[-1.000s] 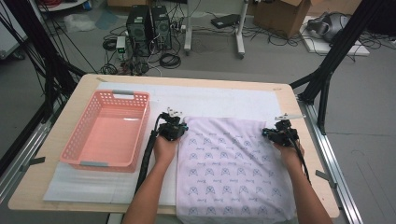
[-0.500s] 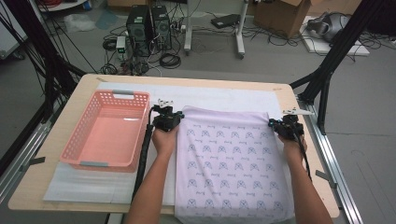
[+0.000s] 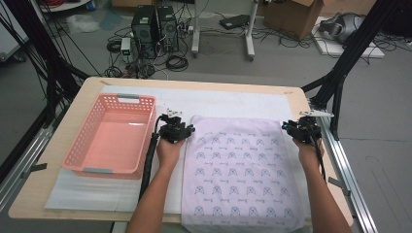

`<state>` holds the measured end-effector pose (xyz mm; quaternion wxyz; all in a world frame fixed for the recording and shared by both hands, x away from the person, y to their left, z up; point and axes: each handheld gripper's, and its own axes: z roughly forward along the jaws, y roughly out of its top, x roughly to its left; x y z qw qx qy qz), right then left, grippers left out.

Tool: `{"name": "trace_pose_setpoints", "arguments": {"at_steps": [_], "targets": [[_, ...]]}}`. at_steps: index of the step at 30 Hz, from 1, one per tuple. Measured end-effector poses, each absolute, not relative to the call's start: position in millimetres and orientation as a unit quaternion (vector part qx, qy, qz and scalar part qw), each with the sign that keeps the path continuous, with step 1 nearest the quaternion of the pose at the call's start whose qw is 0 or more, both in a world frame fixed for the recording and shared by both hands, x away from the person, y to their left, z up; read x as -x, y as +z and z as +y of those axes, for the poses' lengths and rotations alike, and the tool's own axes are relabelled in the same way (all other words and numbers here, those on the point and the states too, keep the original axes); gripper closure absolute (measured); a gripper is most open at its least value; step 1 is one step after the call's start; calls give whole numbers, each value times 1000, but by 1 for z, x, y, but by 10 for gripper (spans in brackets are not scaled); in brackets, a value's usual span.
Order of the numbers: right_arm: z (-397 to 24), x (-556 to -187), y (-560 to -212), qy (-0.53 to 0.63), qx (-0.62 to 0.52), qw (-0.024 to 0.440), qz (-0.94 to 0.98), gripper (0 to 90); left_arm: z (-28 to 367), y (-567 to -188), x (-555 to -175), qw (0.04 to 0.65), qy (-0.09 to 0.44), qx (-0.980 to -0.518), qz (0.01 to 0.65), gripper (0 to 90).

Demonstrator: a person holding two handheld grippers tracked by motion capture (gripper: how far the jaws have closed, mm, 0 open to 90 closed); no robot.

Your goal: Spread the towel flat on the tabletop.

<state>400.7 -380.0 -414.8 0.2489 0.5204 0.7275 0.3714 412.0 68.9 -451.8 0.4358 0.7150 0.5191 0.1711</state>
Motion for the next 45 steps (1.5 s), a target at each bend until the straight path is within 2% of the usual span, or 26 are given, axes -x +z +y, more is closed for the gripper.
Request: {"name": "trace_pose_setpoints", "arguments": {"at_steps": [4,5,7,10,12,14,15,16,19,22,27,32,33,35,37,38,39,42,44,45], "targets": [[-381,-388,-415,361,-503,242,747,696,62,-453,-411,435,155,-727,508,643],[-383,-384,-416,358,-503,239,749,697,57,-453,-409,424,170,-735,501,679],[-385,-379,-418,360,-503,235,749,696,42,-450,-404,385,220,-763,470,865],[-387,-373,-423,361,-505,224,751,696,46,-448,-408,366,238,-744,506,875],[-387,-369,-424,356,-502,220,757,697,57,-449,-412,386,210,-721,536,874],[-387,-362,-424,361,-497,215,759,693,59,-449,-411,391,207,-722,531,834],[-387,-359,-424,366,-495,212,759,687,58,-449,-407,399,208,-723,525,751],[-388,-354,-425,371,-494,208,758,681,59,-448,-406,406,202,-722,522,627],[-388,-345,-428,378,-490,197,760,675,60,-442,-398,423,170,-736,499,515],[-388,-333,-431,378,-485,190,765,663,59,-432,-388,434,163,-747,477,505],[-389,-315,-433,381,-473,183,773,634,67,-428,-367,482,161,-717,477,509],[-388,-300,-437,371,-464,171,786,632,75,-439,-345,472,140,-725,481,478],[-388,-298,-439,368,-465,170,787,637,75,-440,-343,465,140,-731,478,495],[-389,-297,-442,363,-470,168,787,681,75,-443,-335,456,138,-739,477,494],[-389,-295,-446,369,-477,166,780,724,75,-447,-330,453,123,-743,477,545],[-389,-294,-446,370,-478,166,779,785,75,-451,-329,444,113,-750,477,574],[-389,-294,-446,374,-475,157,781,859,74,-453,-326,445,130,-751,470,609],[-388,-293,-446,370,-475,161,782,875,74,-452,-323,428,148,-754,475,891],[-389,-291,-445,364,-481,172,779,881,78,-451,-325,429,143,-749,484,898],[-391,-290,-445,359,-484,180,777,883,80,-451,-324,412,166,-751,489,899]]}}
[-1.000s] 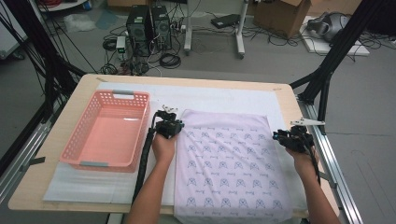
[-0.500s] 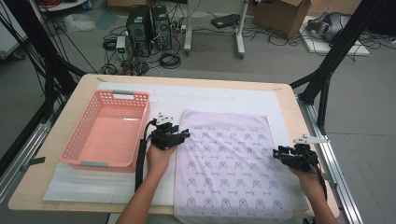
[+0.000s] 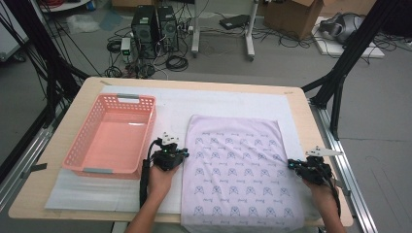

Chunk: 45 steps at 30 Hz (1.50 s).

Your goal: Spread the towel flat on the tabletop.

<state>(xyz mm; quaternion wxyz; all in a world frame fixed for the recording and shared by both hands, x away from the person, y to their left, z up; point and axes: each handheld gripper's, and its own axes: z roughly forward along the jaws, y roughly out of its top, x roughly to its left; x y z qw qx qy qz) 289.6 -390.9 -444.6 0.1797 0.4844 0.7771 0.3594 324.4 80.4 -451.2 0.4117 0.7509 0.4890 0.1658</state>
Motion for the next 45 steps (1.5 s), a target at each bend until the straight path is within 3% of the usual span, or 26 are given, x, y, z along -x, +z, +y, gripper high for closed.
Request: {"name": "trace_pose_setpoints", "arguments": {"at_steps": [5,7,10,15,20,26,45], "targets": [[-403,-286,-447,370,-498,177,765,852,95,-452,-324,439,152,-731,501,897],[-401,-287,-446,377,-497,181,760,675,93,-451,-319,459,152,-732,481,878],[-399,-283,-440,388,-487,191,759,601,89,-450,-313,492,145,-722,465,687],[-402,-268,-427,407,-464,210,758,468,89,-445,-304,546,129,-703,438,441],[-407,-249,-422,428,-455,222,749,373,90,-437,-298,591,116,-676,425,324],[-413,-244,-419,446,-463,229,731,264,86,-437,-293,584,127,-688,412,210],[-403,-248,-424,441,-447,224,745,235,91,-435,-295,591,133,-684,407,223]]}}
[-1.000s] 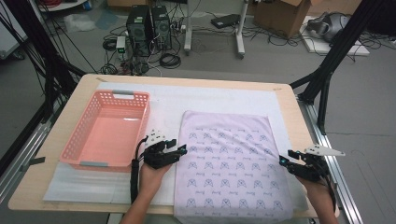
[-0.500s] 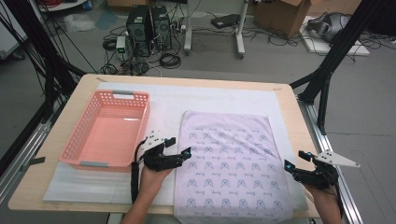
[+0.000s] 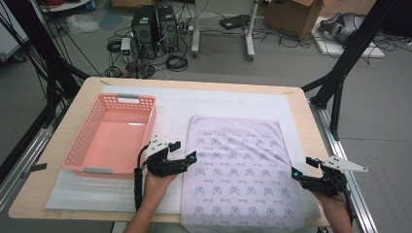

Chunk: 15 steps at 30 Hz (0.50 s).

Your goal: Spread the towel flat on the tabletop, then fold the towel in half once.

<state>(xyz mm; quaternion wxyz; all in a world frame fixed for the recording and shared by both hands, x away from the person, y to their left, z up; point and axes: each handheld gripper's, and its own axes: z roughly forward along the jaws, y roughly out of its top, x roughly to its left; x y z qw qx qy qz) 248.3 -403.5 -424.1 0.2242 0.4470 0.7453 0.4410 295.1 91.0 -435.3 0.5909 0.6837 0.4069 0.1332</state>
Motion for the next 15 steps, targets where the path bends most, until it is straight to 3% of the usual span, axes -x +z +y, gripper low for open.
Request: {"name": "trace_pose_setpoints", "arguments": {"at_steps": [15], "targets": [[-409,-254,-427,437,-463,220,739,236,89,-441,-300,564,127,-698,422,265]]}}
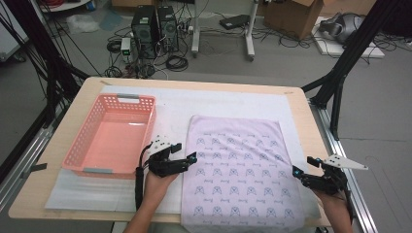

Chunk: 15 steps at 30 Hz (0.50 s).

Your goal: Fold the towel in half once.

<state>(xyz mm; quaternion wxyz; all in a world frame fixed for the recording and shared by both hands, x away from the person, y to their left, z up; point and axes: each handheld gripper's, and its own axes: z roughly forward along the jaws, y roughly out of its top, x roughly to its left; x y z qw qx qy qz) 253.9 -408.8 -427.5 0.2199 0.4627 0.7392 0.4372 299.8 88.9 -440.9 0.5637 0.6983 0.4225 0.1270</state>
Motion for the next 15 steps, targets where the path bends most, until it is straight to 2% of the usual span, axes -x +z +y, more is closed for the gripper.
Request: {"name": "trace_pose_setpoints", "arguments": {"at_steps": [4,15], "targets": [[-410,-258,-431,434,-472,215,736,252,87,-443,-307,562,136,-697,425,306],[-409,-282,-430,426,-483,196,740,289,81,-443,-341,512,133,-715,458,315]]}}
